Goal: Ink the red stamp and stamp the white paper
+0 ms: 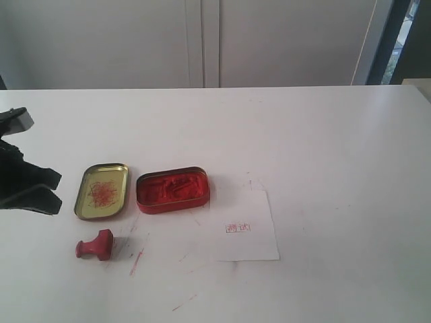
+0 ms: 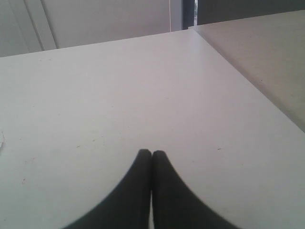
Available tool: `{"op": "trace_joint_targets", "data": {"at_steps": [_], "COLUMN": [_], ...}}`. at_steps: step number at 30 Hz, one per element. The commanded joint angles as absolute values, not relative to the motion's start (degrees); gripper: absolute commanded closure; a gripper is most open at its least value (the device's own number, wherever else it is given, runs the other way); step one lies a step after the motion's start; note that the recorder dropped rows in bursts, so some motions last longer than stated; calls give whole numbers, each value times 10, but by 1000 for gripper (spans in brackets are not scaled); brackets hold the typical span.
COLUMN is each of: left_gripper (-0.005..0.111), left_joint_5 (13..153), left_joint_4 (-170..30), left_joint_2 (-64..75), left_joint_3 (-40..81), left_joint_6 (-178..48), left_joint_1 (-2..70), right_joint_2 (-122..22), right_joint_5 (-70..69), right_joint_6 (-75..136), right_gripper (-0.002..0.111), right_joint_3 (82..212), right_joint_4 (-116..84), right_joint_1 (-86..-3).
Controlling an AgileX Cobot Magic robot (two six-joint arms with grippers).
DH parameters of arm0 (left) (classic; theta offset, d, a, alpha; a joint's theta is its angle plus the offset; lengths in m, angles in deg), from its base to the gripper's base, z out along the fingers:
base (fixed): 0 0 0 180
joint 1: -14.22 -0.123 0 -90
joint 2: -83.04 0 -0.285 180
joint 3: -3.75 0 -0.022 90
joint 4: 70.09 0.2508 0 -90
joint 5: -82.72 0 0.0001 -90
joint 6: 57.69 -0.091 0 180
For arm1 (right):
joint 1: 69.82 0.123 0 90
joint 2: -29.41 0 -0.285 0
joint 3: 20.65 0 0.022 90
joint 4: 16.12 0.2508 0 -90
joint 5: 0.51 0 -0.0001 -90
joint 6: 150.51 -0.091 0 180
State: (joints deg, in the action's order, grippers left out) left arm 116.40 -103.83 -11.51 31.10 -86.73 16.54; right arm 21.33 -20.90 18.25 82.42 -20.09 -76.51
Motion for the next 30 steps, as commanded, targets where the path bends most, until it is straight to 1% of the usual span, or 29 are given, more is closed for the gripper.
{"op": "trace_joint_targets", "data": {"at_steps": [1, 6, 30], "left_gripper": [107, 107, 107], "left_joint_5": [1123, 1112, 1101], "left_joint_4": [-902, -829, -829], "left_joint_2": [-70, -44, -37], "left_joint_3": [312, 312, 312], "left_joint_6": [-745, -681, -682], "left_joint_1": [208, 229, 229], "right_joint_2": [216, 216, 216], "right_joint_5": [-200, -200, -200], "right_joint_6": [182, 182, 182], "right_gripper": [108, 108, 108], "right_joint_3": [821, 821, 821], "right_joint_4": [-206, -206, -206], "right_joint_1": [-767, -767, -767]}}
